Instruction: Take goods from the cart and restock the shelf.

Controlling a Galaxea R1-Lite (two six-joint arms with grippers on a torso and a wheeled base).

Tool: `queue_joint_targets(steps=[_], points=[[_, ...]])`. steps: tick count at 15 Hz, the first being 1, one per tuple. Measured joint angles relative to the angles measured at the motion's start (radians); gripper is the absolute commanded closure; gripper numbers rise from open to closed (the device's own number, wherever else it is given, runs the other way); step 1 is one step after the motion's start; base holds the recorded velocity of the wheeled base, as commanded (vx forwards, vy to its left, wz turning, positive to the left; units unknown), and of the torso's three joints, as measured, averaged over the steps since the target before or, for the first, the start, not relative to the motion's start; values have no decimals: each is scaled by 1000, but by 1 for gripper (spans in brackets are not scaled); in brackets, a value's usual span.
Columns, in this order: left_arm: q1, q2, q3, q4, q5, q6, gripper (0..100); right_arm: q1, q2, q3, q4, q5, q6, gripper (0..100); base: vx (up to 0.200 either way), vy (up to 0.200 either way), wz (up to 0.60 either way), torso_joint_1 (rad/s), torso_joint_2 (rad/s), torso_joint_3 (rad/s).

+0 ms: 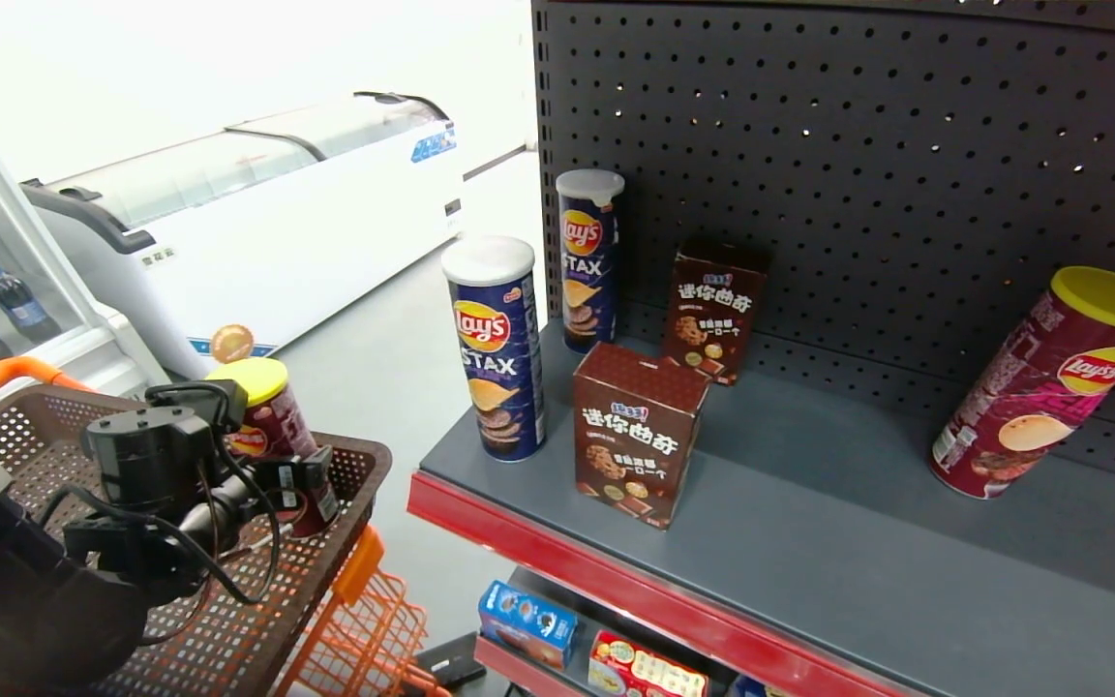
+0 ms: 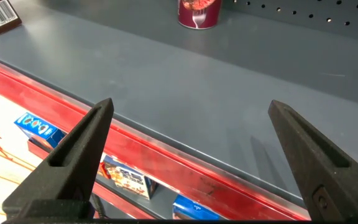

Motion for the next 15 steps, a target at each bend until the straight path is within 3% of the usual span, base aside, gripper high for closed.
queue_joint_targets(steps=[1, 11, 15], points=[[-1, 8, -4, -3, 0, 0, 100, -1, 0, 0, 0, 0, 0, 0, 0, 0, 0, 0, 0, 0], [-35, -67, -22, -26, -6, 8, 100, 0, 0, 0, 0, 0, 0, 0, 0, 0, 0, 0, 0, 0], [-82, -236, 35, 62, -13, 16, 100, -1, 0, 0, 0, 0, 0, 0, 0, 0, 0, 0, 0, 0]])
